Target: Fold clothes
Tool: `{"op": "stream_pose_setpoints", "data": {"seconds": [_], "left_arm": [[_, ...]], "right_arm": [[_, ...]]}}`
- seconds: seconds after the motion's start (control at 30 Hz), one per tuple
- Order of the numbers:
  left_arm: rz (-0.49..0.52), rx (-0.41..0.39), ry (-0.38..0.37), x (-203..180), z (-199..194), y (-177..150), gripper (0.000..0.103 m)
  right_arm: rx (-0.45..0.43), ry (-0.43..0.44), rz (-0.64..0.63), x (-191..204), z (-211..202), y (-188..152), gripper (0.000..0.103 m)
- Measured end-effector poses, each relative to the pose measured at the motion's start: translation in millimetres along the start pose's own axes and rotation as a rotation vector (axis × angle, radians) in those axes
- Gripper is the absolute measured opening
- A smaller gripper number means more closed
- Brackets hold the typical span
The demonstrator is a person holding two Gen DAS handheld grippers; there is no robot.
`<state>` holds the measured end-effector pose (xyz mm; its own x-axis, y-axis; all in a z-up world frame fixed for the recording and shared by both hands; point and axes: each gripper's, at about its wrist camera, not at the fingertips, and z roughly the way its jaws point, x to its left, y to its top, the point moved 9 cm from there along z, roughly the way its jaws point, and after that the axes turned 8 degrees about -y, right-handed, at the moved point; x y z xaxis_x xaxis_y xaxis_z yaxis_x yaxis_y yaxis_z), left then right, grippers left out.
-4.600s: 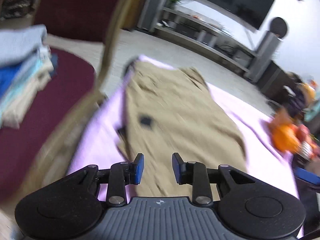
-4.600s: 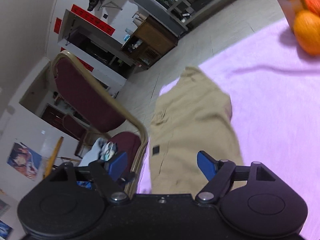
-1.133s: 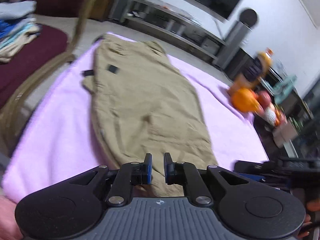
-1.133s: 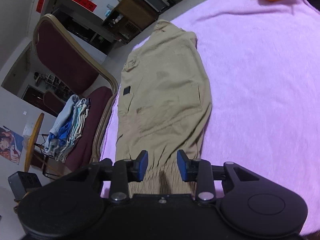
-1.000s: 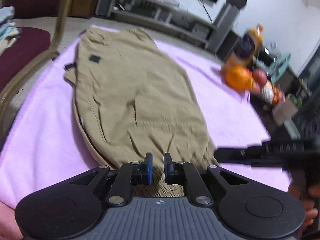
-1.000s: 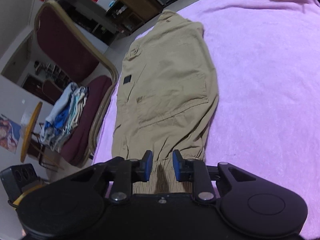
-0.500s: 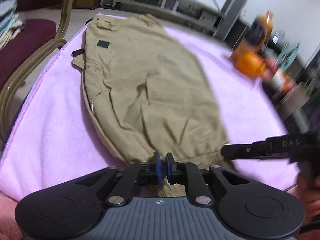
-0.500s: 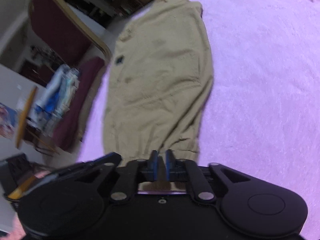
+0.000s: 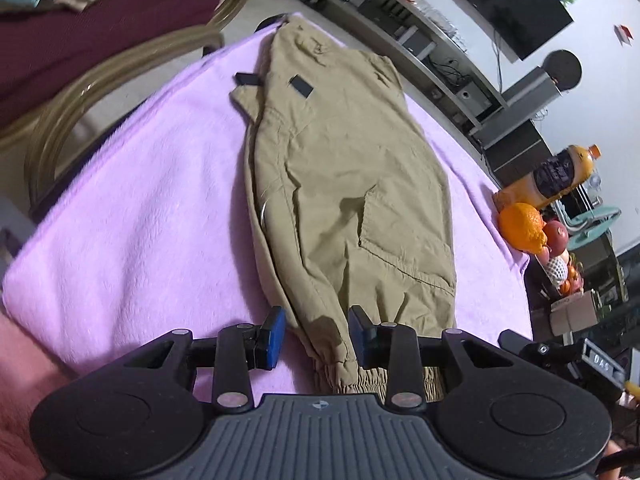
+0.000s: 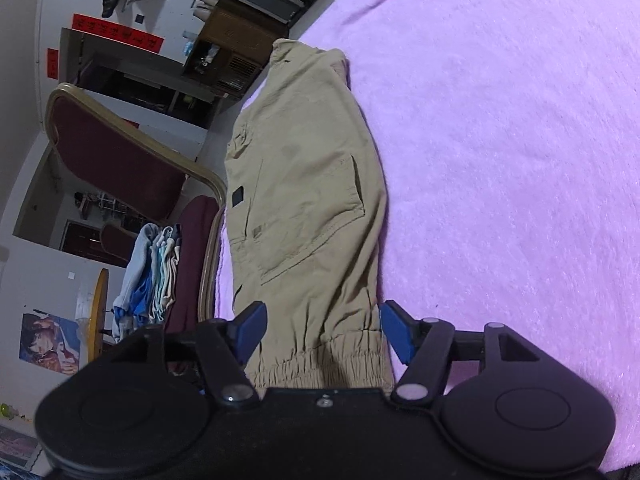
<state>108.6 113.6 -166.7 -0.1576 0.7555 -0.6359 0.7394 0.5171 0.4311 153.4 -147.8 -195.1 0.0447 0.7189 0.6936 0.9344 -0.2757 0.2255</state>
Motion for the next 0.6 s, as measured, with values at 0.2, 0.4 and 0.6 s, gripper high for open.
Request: {"op": "stream_pose_setpoints", "data": {"seconds": [0.2,0.4,0.6], "left_arm": [[-0.028,0.036,0.007,5,4,-6,0.036],[-0.030,0.105,-0.028,2,20,-15,0.040],[-0.029,0.120,-0.082,-8,39,-17,0.040]], "right_arm": [[0.028,-0.030,0.041,-8,10,-2,0.064],[0.048,-0.077,0.036,-12,18,-6,0.060],[0.063,-0.078,0.026,-12,25,-9,0.046]]}}
